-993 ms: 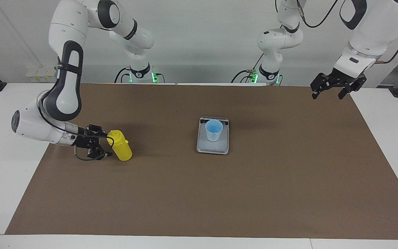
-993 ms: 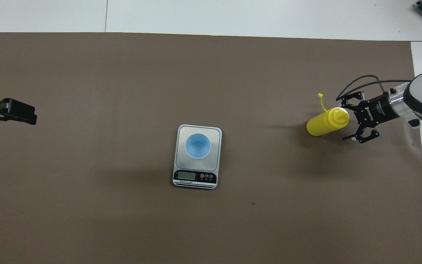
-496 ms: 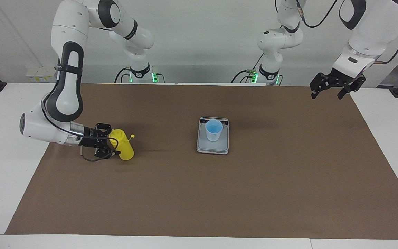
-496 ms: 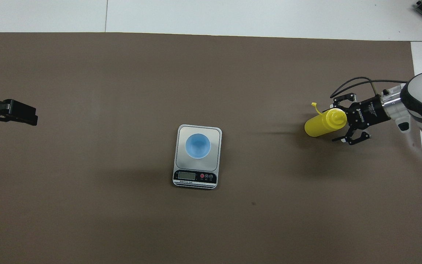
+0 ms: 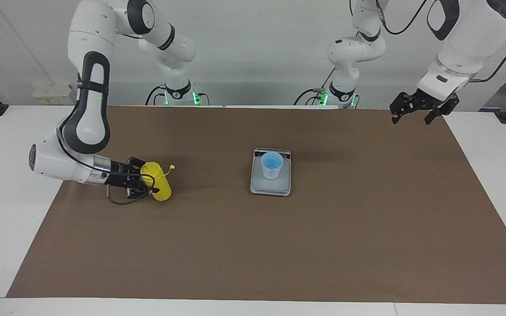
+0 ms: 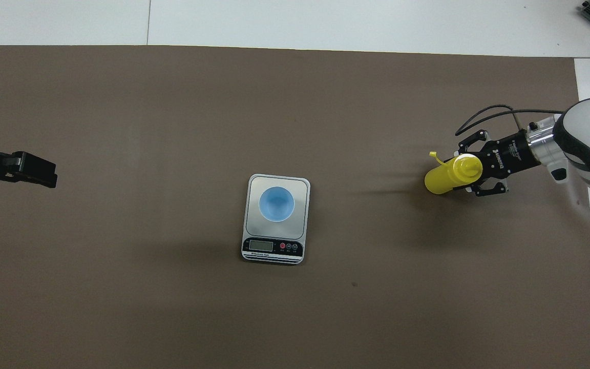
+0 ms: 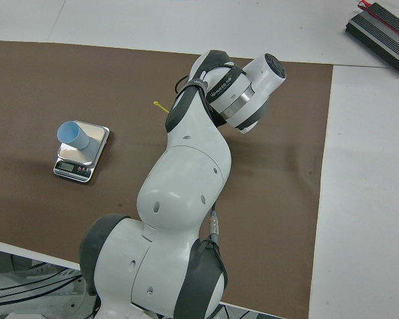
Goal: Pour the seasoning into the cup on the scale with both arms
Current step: 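Lift the yellow bottle with the right gripper over the blue cup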
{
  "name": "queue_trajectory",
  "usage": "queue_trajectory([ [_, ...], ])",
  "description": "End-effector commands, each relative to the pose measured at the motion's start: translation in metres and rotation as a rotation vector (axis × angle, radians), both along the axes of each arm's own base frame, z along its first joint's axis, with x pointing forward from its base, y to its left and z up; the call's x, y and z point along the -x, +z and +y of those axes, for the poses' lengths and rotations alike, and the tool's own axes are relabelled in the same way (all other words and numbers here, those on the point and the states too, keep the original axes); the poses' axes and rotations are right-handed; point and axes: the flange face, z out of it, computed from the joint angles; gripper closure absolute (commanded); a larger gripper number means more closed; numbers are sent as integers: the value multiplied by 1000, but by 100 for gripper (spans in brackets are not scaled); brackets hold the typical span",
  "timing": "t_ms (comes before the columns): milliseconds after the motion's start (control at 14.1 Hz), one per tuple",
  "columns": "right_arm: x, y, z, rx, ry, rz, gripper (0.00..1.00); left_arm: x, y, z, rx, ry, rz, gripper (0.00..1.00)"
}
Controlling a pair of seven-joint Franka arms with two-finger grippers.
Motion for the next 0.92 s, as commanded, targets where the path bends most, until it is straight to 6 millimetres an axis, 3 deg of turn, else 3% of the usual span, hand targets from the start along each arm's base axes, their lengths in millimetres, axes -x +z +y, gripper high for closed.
queue_trajectory([
  [0,-5,46,43,72,-67,-32,98,10,2,3,0,-13,-9,0],
  [355,-16,93,140,336,-88,-101,98,9,2,3,1,-13,-15,0],
  [496,-15,105,191,448,-95,-124,98,7,3,3,2,-12,-28,0],
  [638,-9,109,250,548,-95,-202,98,7,4,4,2,-10,-28,0],
  [851,3,115,304,641,-72,-302,98,5,3,3,3,-9,-36,0],
])
